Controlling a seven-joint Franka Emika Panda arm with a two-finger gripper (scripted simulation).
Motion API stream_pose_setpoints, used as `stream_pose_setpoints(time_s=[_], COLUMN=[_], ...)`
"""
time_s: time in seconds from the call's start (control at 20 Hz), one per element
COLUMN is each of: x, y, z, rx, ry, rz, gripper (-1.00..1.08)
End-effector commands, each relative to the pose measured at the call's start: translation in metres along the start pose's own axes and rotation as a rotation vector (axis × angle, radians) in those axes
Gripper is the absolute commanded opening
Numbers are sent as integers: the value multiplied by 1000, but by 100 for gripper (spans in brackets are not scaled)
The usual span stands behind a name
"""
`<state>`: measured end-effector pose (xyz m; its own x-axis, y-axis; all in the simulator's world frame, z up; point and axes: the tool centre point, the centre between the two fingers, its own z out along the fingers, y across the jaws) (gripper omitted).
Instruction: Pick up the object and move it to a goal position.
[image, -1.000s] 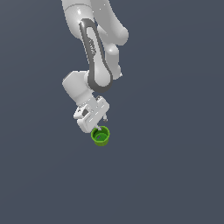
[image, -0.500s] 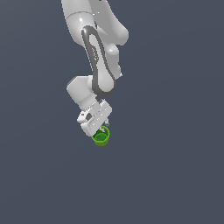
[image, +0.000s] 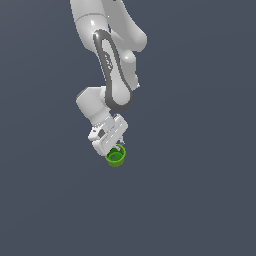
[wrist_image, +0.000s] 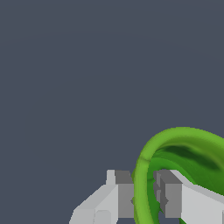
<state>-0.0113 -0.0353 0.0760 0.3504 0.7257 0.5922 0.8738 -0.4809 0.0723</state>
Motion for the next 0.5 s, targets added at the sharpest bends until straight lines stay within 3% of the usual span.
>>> stream_pose_setpoints(time_s=[0.0, 0.45], x=[0, -13], y=[0, -14], z=[0, -16], rx=[0, 0], ry=[0, 0], rz=[0, 0], gripper=[-100, -100])
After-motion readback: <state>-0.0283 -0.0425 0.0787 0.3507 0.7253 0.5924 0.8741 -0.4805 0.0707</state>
